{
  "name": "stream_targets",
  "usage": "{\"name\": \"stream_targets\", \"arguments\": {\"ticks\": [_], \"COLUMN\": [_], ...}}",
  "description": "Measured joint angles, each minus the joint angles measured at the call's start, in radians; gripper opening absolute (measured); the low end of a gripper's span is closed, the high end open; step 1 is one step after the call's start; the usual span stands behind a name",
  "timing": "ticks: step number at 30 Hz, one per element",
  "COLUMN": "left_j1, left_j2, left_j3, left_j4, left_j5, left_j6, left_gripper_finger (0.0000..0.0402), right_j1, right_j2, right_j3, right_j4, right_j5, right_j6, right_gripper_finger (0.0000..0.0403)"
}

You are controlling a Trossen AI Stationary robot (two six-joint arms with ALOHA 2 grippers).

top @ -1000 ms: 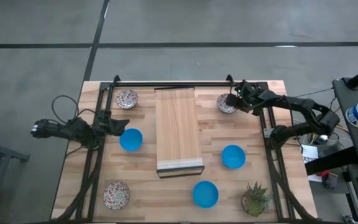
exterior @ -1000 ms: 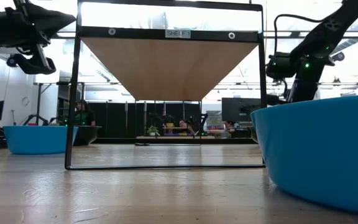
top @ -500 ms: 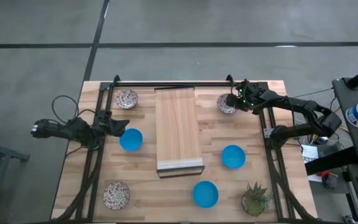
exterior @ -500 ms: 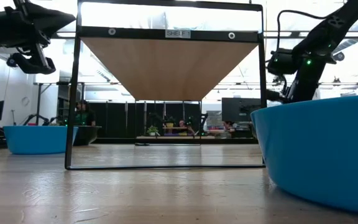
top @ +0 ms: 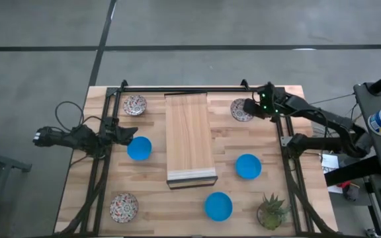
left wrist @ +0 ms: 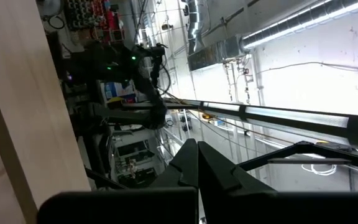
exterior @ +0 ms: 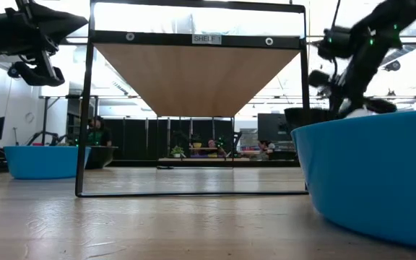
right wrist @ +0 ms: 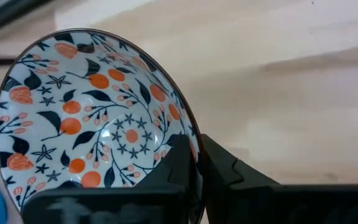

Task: Pick & Place Mini bowls
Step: Put the top right white patterned bowl on the shelf

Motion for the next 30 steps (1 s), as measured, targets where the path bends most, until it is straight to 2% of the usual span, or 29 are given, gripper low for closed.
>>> {"name": "stream_targets", "arguments": {"ticks": [6, 10, 18, 25, 30], "left_j1": [0.000, 0.000, 0.000, 0.000, 0.000], "left_j2": [0.000, 0.000, 0.000, 0.000, 0.000], "left_j3": [0.000, 0.000, 0.000, 0.000, 0.000], "left_j4": [0.000, -0.006, -0.015, -0.014, -0.017], "left_j5": [0.000, 0.000, 0.003, 0.015, 0.036], "left_j6": [-0.001, -0.001, -0.006, -0.008, -0.008], "left_gripper_finger": [0.0000, 0.0000, 0.0000, 0.0000, 0.0000], "right_j1": [0.102, 0.174, 0.326, 0.344, 0.356], "right_j2": [-0.002, 0.057, 0.307, 0.538, 0.674], "right_j3": [0.207, 0.355, 0.675, 0.907, 1.041], "right_j4": [-0.149, -0.181, -0.227, -0.266, -0.351], "right_j5": [0.005, 0.018, 0.049, -0.021, -0.026], "right_j6": [-0.006, 0.005, -0.046, -0.130, -0.190], "right_gripper_finger": [0.0011, 0.0011, 0.0011, 0.0011, 0.0011]}}
